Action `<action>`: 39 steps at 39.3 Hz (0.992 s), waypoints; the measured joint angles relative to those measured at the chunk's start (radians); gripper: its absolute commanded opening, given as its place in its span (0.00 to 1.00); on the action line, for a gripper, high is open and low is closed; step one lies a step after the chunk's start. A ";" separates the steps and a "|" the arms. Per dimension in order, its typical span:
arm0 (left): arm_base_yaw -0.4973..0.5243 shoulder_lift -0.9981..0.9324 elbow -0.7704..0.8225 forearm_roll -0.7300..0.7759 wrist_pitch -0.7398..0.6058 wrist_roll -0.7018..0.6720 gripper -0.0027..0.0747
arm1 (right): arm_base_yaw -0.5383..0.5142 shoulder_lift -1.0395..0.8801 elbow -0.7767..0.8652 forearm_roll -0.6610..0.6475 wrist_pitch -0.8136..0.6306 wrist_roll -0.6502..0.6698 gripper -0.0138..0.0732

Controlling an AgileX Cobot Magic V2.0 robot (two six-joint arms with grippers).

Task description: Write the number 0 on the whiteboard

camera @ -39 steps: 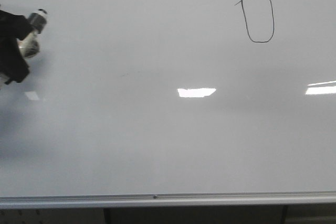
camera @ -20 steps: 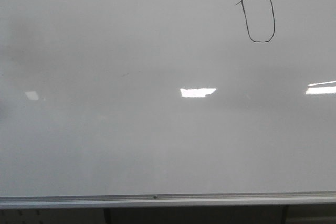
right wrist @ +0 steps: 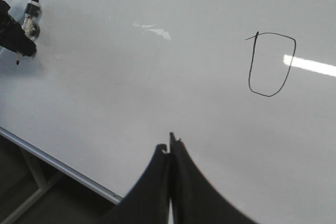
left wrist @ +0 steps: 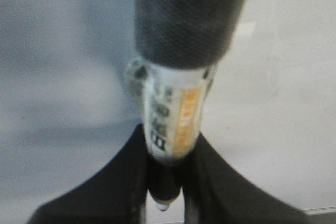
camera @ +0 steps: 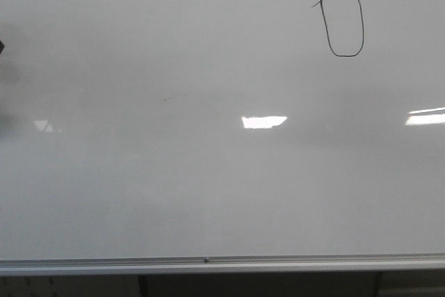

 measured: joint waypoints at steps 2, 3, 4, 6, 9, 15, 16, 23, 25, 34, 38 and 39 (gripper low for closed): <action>0.000 0.002 0.000 0.000 0.002 -0.002 0.27 | 0.000 0.000 0.000 0.000 0.000 0.000 0.08; 0.000 0.002 0.000 0.000 0.002 -0.002 0.34 | 0.000 0.000 0.000 0.000 0.001 0.000 0.08; 0.000 0.005 0.000 0.000 0.002 -0.002 0.39 | 0.000 0.000 0.000 0.000 0.001 0.000 0.08; 0.000 0.008 0.000 0.000 0.007 -0.003 0.51 | 0.000 0.000 0.000 0.000 0.001 0.000 0.08; 0.000 0.010 0.000 -0.002 0.018 -0.006 0.68 | 0.000 0.000 0.000 0.000 0.001 0.000 0.08; -0.003 0.012 0.000 -0.001 0.039 -0.010 0.79 | 0.000 0.000 0.000 0.000 0.001 0.000 0.08; -0.003 0.012 0.000 -0.001 0.041 -0.011 0.79 | 0.000 0.000 0.000 0.000 0.001 0.000 0.08; -0.003 0.000 0.000 0.014 0.052 -0.011 0.79 | 0.000 0.000 0.000 0.000 0.002 0.000 0.08; -0.003 -0.017 0.002 0.022 0.052 -0.011 0.79 | 0.000 0.000 0.000 0.000 0.002 0.000 0.08; -0.003 -0.171 0.061 0.029 0.089 -0.011 0.79 | 0.000 0.000 0.000 0.000 0.002 0.000 0.08; -0.003 -0.272 0.108 0.030 0.095 -0.011 0.79 | 0.000 0.000 0.000 0.000 0.002 0.000 0.08; -0.003 -0.301 0.122 0.030 0.095 -0.011 0.79 | 0.000 0.000 0.000 0.000 0.002 0.000 0.08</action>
